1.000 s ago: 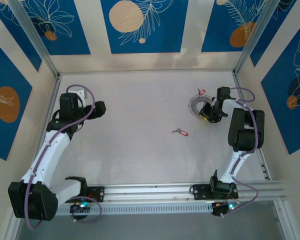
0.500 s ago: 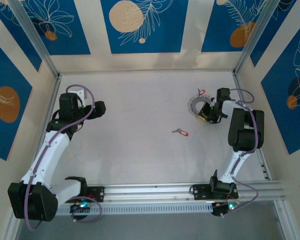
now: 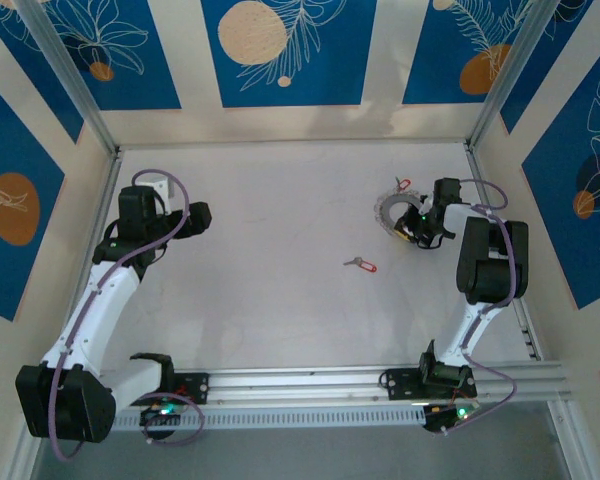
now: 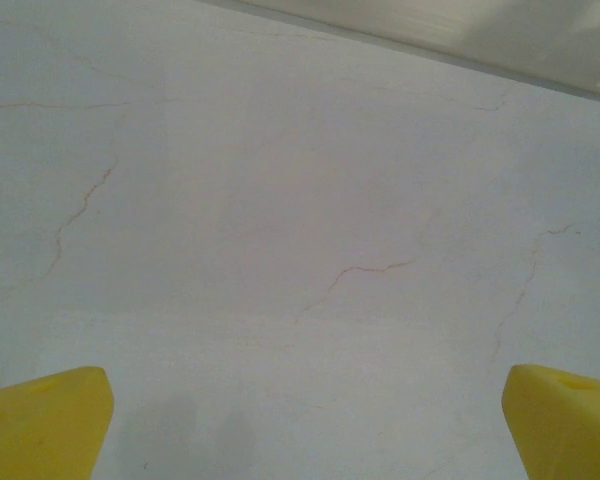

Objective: Put the keys on the keyring

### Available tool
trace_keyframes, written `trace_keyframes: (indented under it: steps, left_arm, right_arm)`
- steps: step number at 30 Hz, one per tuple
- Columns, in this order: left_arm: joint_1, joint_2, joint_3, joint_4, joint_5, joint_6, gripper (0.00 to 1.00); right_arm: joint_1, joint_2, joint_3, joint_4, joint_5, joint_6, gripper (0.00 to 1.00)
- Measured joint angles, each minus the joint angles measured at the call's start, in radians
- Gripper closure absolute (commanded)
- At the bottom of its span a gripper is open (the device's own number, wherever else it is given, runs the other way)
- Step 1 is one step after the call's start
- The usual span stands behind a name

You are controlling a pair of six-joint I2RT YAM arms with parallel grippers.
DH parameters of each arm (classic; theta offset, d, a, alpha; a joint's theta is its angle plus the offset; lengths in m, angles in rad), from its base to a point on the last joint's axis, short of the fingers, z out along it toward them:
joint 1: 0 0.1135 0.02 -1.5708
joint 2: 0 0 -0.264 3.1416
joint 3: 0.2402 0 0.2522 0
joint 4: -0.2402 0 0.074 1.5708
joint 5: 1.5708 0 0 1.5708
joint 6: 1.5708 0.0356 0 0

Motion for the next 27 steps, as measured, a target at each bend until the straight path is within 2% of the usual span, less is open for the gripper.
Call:
trace_keyframes:
  steps: [7, 12, 27]
  left_arm:
    - [0.000, 0.000, 0.000, 0.000, -0.001, 0.000, 0.00]
    - [0.000, 0.000, 0.000, 0.000, -0.004, 0.000, 0.00]
    - [0.000, -0.014, 0.000, 0.000, -0.005, 0.000, 0.00]
  right_arm:
    - [-0.007, 0.000, -0.008, 0.026, -0.029, 0.025, 0.84]
    - [-0.007, 0.000, -0.008, 0.035, -0.043, 0.040, 0.88]
    - [-0.004, 0.010, -0.003, 0.035, -0.047, 0.044, 0.85]
